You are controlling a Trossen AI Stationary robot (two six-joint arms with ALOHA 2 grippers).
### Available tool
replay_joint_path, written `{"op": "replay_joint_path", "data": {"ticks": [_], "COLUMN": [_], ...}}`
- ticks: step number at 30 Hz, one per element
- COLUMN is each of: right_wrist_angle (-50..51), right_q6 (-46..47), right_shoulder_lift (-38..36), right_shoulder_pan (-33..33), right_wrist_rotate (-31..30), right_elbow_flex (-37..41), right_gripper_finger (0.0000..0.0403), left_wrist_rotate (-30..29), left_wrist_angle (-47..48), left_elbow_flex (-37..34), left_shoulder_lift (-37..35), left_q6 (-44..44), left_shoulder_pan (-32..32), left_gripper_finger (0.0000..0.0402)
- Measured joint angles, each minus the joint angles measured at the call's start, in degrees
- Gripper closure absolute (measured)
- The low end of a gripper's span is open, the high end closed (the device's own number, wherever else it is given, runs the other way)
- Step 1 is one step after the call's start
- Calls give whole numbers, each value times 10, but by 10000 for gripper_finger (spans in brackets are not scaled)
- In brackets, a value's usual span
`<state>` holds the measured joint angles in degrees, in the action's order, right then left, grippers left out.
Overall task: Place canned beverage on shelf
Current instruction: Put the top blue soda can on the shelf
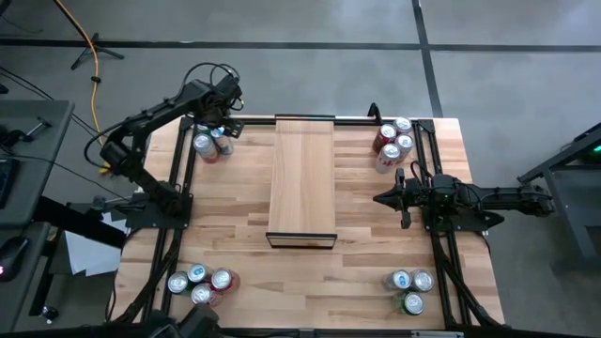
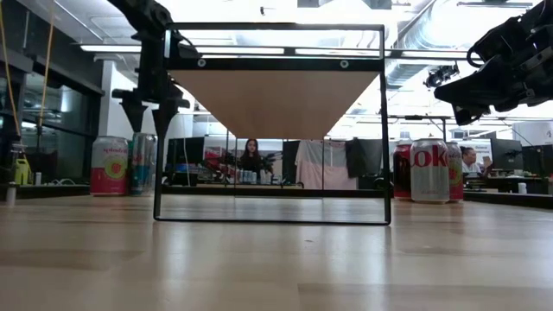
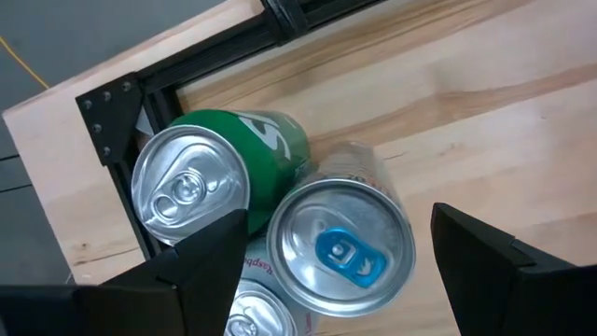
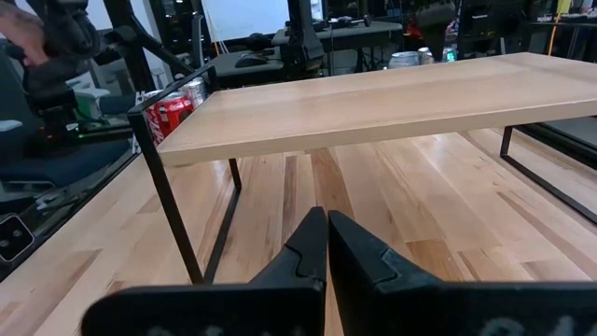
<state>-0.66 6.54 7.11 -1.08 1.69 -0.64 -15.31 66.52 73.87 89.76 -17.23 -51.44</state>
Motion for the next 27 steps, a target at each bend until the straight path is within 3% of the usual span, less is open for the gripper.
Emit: {"op": "replay_joint_path", "data": {"ticks": [8, 27], "right_wrist_angle": [0, 0], "right_q6": [-1, -1], "right_shoulder_lift": [0, 0], "right_shoulder_pan": [0, 0], "right_wrist_rotate": [0, 0], "right_elbow_flex": [0, 0], "right_gripper_finger": [402, 402], "left_wrist_rotate": [-2, 99], "left_wrist_angle": [0, 1], "left_elbow_flex": [0, 0], "left_shoulder_lift": [0, 0], "left_q6": [9, 9], "left_shoulder_pan": [-3, 8], "left_gripper_finger": [124, 124]}}
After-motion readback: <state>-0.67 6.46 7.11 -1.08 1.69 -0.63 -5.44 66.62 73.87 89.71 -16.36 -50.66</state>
